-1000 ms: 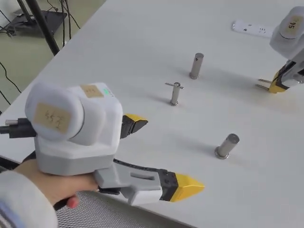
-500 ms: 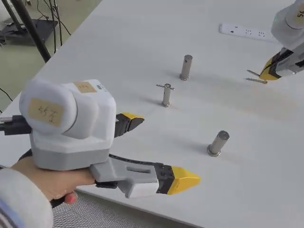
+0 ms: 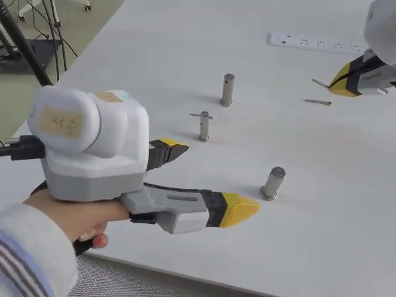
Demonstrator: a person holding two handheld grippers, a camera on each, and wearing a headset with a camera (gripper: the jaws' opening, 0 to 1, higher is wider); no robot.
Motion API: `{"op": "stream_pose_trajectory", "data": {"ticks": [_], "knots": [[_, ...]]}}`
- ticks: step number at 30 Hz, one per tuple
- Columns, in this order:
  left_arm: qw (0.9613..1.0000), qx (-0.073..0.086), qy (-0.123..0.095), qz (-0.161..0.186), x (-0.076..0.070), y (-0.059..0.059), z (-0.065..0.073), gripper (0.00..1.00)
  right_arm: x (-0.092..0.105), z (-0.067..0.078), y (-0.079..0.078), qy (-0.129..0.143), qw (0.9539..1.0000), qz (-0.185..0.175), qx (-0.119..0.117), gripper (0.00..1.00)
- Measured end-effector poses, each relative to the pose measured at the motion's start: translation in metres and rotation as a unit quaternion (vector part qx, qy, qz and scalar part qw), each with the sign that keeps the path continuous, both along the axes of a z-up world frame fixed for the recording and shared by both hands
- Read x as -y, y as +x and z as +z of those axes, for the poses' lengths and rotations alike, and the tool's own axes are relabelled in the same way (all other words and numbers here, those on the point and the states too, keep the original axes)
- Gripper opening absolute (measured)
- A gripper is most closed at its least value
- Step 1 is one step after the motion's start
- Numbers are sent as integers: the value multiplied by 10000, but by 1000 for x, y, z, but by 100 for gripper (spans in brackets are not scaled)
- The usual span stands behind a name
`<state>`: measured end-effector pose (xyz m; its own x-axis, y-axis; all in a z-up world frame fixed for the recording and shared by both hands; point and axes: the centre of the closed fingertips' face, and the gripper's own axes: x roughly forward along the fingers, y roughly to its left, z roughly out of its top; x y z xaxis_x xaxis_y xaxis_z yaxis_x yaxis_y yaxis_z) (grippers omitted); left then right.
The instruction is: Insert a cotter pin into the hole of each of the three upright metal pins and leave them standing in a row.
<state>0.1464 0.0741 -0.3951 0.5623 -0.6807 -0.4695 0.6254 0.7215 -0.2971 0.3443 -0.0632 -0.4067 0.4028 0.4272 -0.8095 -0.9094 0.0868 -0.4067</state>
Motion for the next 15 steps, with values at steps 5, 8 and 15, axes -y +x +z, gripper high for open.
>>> {"op": "stream_pose_trajectory", "data": {"ticks": [5,8,15], "knots": [[9999,35,-114,-25,8,10,6,79,-12,14,-21,331,9991,109,252,0],[9999,15,-169,-20,11,15,8,76,-15,17,-31,418,9983,147,384,0],[9995,12,-310,-41,20,28,15,71,-13,21,-51,279,9953,306,881,0]]}}
